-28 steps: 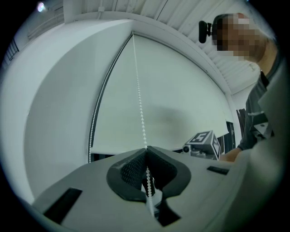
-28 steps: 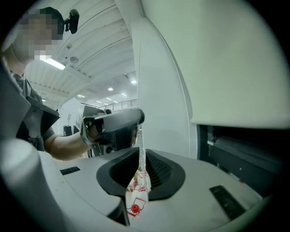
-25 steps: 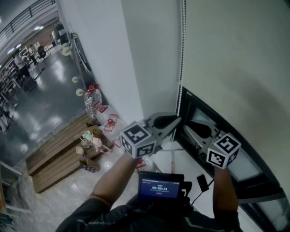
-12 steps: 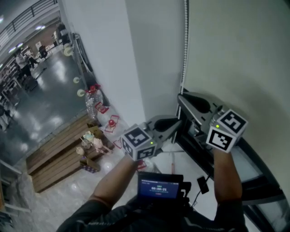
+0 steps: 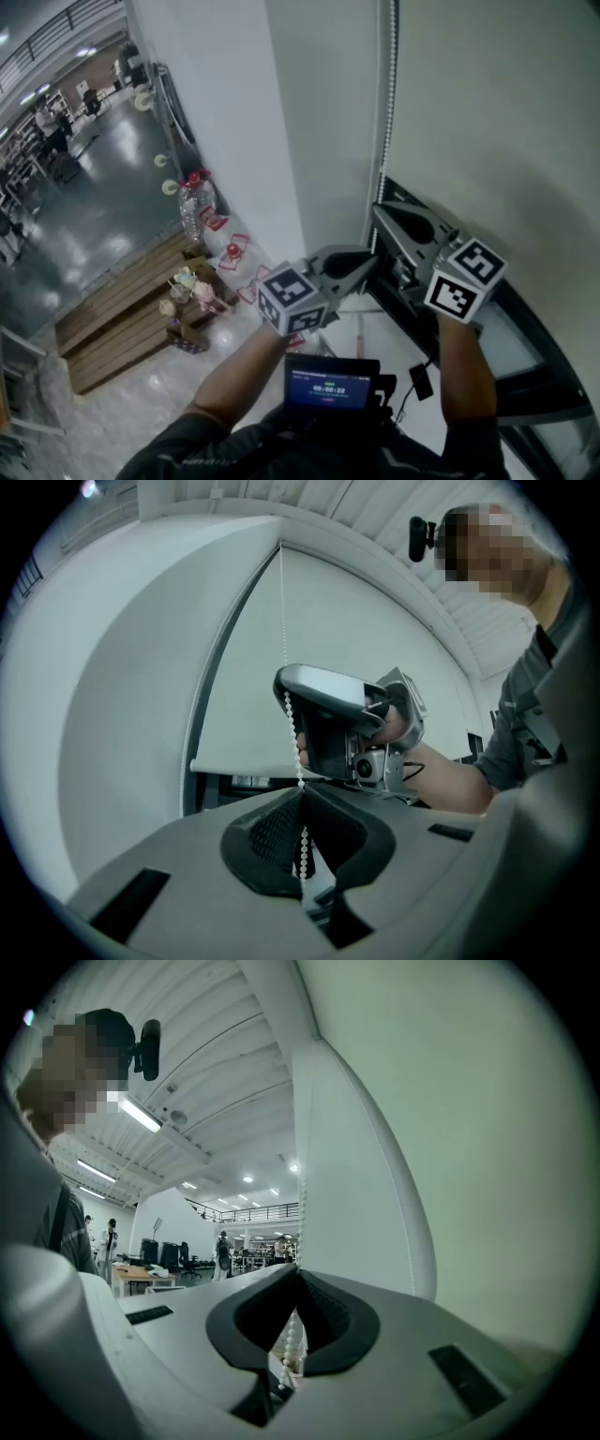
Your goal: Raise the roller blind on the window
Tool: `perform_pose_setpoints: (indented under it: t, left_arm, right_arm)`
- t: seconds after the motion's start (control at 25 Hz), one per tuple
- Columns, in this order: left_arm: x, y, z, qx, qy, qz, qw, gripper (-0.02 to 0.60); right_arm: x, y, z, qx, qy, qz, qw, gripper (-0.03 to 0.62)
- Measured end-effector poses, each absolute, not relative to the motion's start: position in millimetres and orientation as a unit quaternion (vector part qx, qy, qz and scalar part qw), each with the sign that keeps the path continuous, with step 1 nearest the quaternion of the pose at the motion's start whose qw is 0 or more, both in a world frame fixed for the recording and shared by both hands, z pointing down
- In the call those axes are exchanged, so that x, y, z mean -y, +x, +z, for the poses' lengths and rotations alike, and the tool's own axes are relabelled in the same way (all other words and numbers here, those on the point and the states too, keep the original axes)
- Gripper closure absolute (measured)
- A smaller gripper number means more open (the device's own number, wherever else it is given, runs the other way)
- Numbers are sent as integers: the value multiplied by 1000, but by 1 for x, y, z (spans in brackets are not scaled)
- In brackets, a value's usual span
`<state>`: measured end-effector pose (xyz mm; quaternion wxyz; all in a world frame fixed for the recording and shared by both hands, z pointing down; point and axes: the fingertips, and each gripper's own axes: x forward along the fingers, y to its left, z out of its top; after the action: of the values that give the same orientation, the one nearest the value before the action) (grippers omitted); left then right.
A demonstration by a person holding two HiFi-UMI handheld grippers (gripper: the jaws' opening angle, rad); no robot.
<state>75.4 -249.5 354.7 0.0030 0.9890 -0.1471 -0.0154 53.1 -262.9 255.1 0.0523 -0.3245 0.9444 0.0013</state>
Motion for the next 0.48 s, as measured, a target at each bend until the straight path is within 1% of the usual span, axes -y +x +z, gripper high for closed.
perform_pose_setpoints:
  t: [0.32, 0.48]
  left_arm:
    - [248, 79, 406, 148, 988, 19, 29, 574]
    - [246, 83, 421, 142, 989, 17, 48, 574]
  right_arm:
    - [261, 57, 306, -942, -334, -29, 30, 592]
    - [262, 59, 324, -941, -336, -43, 26, 592]
